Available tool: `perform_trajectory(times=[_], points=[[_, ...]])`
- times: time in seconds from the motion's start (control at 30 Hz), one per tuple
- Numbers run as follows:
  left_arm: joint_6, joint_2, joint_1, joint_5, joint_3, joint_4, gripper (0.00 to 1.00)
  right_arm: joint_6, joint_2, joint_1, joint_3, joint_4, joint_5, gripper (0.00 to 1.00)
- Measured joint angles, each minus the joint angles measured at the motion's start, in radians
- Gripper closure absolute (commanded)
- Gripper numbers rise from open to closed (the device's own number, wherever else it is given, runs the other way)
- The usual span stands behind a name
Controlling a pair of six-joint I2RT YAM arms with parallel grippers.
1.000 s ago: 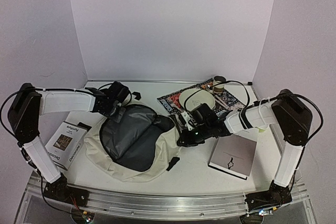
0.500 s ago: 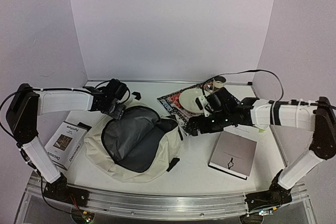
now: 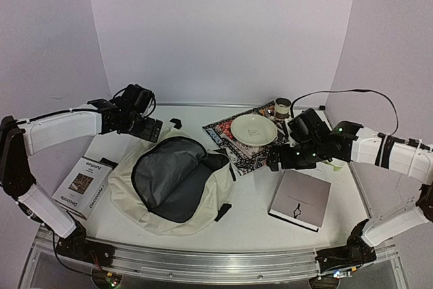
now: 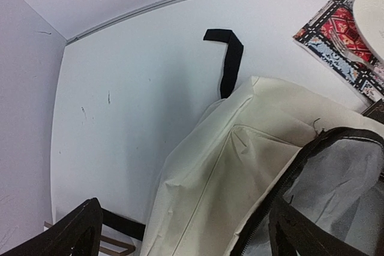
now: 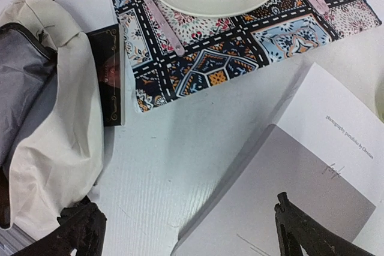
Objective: Pack the student bag
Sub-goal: Pick up the book from the center of the board.
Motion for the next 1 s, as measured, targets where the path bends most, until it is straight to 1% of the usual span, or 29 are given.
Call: perform_trajectory(times=[0.17, 0.23, 0.43, 0.53, 0.67, 0.77, 0.9, 1.0], points=[[-0.013, -0.053, 0.019, 0.087, 0.017, -0.05, 0.0, 0.01, -0.029, -0.011, -0.021, -0.068, 0.034, 0.02], [-0.015, -0.088, 0.04, 0.124, 0.017, -0.07, 0.01, 0.016, -0.058, -0.043, -0.048, -0.08, 0.038, 0.02], [-0.013, -0.171, 0.124, 0.227, 0.018, -0.095, 0.0, 0.04, -0.166, -0.218, -0.157, -0.12, 0.041, 0.02], [0.001, -0.183, 0.136, 0.264, 0.011, -0.093, 0.0, 0.046, -0.201, -0.318, -0.205, -0.128, 0.01, 0.02], [0.01, -0.184, 0.138, 0.306, -0.029, -0.085, 0.01, 0.055, -0.205, -0.443, -0.247, -0.128, -0.025, 0.02], [0.014, -0.205, 0.138, 0.311, -0.079, -0.058, 0.01, 0.066, -0.211, -0.505, -0.282, -0.112, -0.048, 0.02], [0.014, -0.3, 0.138, 0.306, -0.167, -0.007, 0.0, 0.096, -0.245, -0.57, -0.358, -0.057, -0.09, 0.02], [0.014, -0.362, 0.138, 0.306, -0.183, 0.021, 0.0, 0.113, -0.255, -0.614, -0.416, 0.001, -0.157, 0.02]])
